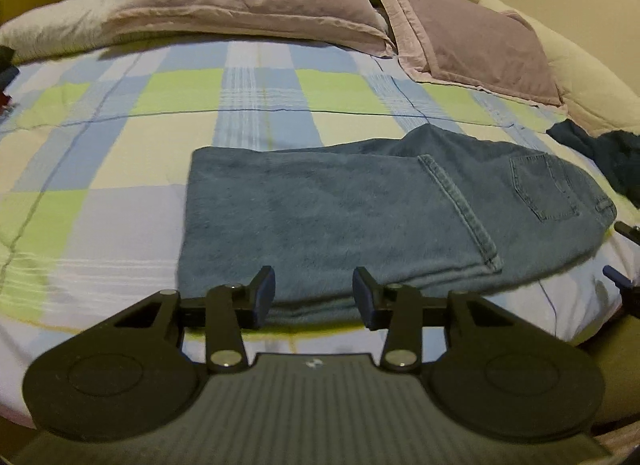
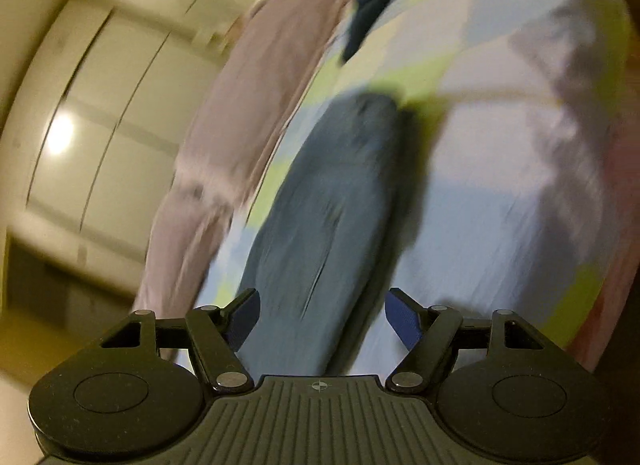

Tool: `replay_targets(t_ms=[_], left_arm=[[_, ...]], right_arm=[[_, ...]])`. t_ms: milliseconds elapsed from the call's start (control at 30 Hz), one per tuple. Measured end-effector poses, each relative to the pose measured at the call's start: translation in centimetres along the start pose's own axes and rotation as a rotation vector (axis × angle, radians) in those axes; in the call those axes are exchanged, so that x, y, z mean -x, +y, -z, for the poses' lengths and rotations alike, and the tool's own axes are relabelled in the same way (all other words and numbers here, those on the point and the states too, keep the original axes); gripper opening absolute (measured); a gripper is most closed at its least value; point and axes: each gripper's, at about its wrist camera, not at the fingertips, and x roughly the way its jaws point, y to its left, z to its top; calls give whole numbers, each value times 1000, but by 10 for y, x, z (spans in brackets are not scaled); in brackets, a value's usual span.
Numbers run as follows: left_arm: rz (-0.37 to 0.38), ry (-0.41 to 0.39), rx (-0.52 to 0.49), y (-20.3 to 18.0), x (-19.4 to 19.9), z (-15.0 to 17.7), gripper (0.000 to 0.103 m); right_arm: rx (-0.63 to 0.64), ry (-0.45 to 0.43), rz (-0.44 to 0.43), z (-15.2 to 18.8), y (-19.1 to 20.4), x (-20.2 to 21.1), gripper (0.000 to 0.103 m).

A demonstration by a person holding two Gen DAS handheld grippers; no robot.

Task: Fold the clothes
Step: 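Move the right tool to the folded leg end of the jeans and grasp it, then lift the leg end with the right tool and fold it over toward the waistband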

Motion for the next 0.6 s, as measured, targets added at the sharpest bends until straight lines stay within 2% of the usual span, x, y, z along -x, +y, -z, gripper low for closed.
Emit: replay_targets(t_ms=[67,100,133,233,367,433,600], left_arm=[[13,6,10,1,-10,-5,38],[21,11,18,2,-16,-7,38],[31,16,27,3,-22,-10,38],[63,28,66,5,-36,-17,38],[91,44,110,8,-51,-22,38],[97,53,129,10,-58,-23,37],[103,82,188,22,-68,-18,36]], right_arm=[[-78,-33,-9,-18,-16,-7,71],[-120,-45,-23,-27,-24,-11,64],[-155,-54,-26,-35,-30,-15,62],[-198,-66,-12,-55,-43,-27,62],[-179,-29,0,-74,-45,-43,60],[-159,-8,17,-80,-45,-50,47],[-137,7,20,-83,-46,-63,46]])
